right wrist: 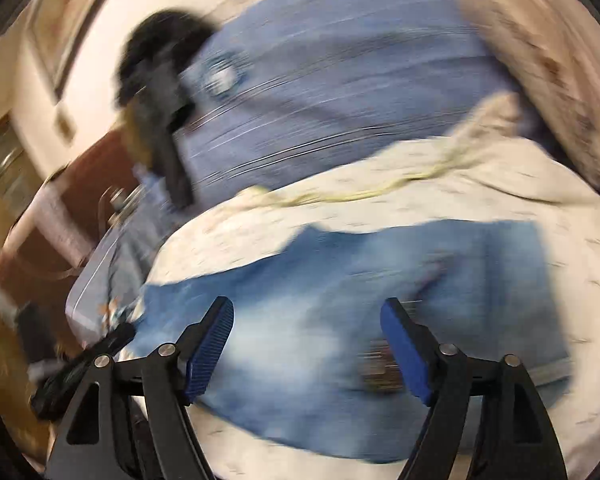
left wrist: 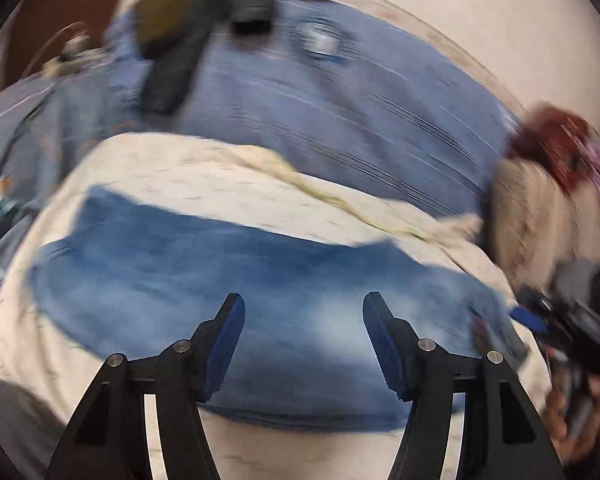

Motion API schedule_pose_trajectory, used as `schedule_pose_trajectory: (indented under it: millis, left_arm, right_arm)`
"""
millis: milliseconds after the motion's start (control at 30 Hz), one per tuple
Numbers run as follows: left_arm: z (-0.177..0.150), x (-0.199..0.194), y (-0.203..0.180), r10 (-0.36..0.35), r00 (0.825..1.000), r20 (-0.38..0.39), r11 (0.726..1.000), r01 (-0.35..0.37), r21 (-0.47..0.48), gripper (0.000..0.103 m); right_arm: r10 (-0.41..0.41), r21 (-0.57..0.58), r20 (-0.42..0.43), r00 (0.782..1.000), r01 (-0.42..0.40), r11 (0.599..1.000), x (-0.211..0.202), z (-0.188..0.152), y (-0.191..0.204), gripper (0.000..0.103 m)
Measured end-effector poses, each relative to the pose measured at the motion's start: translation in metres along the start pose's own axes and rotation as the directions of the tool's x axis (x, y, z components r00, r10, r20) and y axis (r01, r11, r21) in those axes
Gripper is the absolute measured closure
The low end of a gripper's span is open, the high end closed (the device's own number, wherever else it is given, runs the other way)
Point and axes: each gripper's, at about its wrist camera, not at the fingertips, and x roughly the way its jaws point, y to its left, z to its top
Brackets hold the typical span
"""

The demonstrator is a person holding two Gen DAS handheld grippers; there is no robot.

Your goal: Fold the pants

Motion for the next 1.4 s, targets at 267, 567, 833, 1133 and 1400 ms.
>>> schedule_pose_trajectory:
  millis: [267, 567, 833, 1133, 1400]
  left_arm:
    - [-0.009, 0.024, -0.096, -0.148, 0.983, -0.105, 0.942, 0.173, 0.288, 0.041]
    - [-0.028, 0.081, -0.178, -0.206, 0.944, -0.259, 0.786, 0.317, 0.531, 0.041]
    - [-0.067, 0.124, -0.222, -0.167, 0.926, -0.337, 0.641, 0.362, 0.677, 0.038]
    - [-0.106, 0.143, -0.249, -0.109, 0.953, -0.284, 0.562, 0.295, 0.772, 0.073]
    - [-0.069, 0.124, -0.235, -0.239, 0.915, -0.327, 0.69, 0.396, 0.606, 0.085]
  right_arm:
    - [-0.065, 0.265, 0.033, 0.997, 0.054, 0.963, -0.029, 0.01, -0.095, 0.025]
    - [-0.068, 0.402, 0.043, 0.997, 0.045, 0.915, -0.042, 0.008, -0.131, 0.025]
    - [-0.005, 0.415, -0.072, 0.997, 0.034, 0.909, -0.029, 0.002, -0.148, 0.025]
    - [0.106, 0.533, -0.183, 0.977, 0.009, 0.846, -0.003, -0.02, -0.17, 0.025]
    - [0.193, 0.599, -0.157, 0.969, -0.062, 0.798, 0.003, -0.025, -0.179, 0.025]
